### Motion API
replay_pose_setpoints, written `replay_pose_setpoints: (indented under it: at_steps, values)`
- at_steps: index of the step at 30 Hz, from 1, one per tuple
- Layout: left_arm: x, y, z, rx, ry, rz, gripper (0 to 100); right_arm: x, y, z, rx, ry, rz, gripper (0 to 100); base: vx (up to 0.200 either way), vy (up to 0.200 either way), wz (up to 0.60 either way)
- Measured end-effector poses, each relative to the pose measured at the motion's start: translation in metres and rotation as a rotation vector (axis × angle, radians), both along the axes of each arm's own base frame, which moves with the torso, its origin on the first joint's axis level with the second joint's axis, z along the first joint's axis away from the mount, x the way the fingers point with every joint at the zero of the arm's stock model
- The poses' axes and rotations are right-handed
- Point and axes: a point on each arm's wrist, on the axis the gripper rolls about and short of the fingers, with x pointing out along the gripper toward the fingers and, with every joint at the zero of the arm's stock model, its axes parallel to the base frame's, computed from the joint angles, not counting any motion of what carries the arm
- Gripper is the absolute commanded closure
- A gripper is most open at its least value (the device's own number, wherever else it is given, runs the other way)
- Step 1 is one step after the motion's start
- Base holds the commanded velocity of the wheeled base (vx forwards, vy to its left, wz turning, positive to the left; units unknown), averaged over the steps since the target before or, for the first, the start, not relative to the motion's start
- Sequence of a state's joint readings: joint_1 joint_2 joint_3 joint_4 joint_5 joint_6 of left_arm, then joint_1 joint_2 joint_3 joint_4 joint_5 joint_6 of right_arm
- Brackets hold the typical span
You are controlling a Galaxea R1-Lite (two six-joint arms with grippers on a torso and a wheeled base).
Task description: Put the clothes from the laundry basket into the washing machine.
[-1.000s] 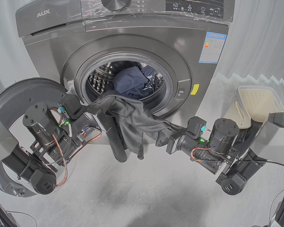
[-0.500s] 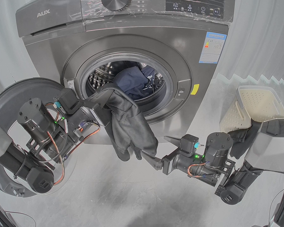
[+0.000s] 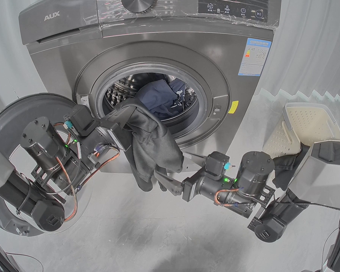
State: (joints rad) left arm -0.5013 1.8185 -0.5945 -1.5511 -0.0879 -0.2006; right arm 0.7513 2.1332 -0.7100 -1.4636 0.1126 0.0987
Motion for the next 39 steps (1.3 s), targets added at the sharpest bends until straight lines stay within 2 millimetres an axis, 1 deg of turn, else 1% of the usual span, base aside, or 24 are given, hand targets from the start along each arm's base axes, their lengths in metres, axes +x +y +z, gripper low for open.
replay_pose_setpoints:
  at_steps: [4, 7, 11, 12, 20, 26, 32, 33, 39]
  values:
    - [0.000, 0.000, -0.001, 0.003, 0.003, -0.002, 100, 0.017, 0.011, 0.016, 0.062, -0.066, -0.022, 0, 0.000, 0.000, 0.00]
    - [-0.001, -0.001, -0.002, 0.005, 0.007, -0.002, 100, 0.029, 0.017, 0.024, 0.099, -0.104, -0.036, 0, 0.000, 0.000, 0.00]
    - [0.000, -0.001, -0.004, 0.008, 0.011, -0.005, 100, 0.040, 0.020, 0.029, 0.124, -0.131, -0.054, 0, 0.000, 0.000, 0.00]
    - [0.000, -0.001, -0.004, 0.010, 0.013, -0.005, 100, 0.041, 0.020, 0.029, 0.128, -0.135, -0.057, 100, 0.000, 0.000, 0.00]
    - [0.000, -0.001, -0.008, 0.015, 0.029, -0.008, 100, 0.043, 0.019, 0.030, 0.143, -0.139, -0.068, 100, 0.000, 0.000, 0.00]
    - [-0.001, -0.003, -0.012, 0.022, 0.040, -0.016, 100, 0.036, 0.021, 0.034, 0.153, -0.148, -0.054, 100, 0.000, 0.000, 0.00]
    - [-0.002, -0.003, -0.014, 0.028, 0.048, -0.023, 100, 0.029, 0.017, 0.032, 0.140, -0.131, -0.051, 100, 0.000, 0.000, 0.00]
    - [-0.002, -0.003, -0.014, 0.029, 0.049, -0.026, 0, 0.027, 0.016, 0.033, 0.141, -0.131, -0.051, 100, 0.000, 0.000, 0.00]
    - [-0.007, -0.001, -0.019, 0.037, 0.073, -0.053, 0, 0.016, 0.006, 0.044, 0.149, -0.137, -0.049, 100, 0.000, 0.000, 0.00]
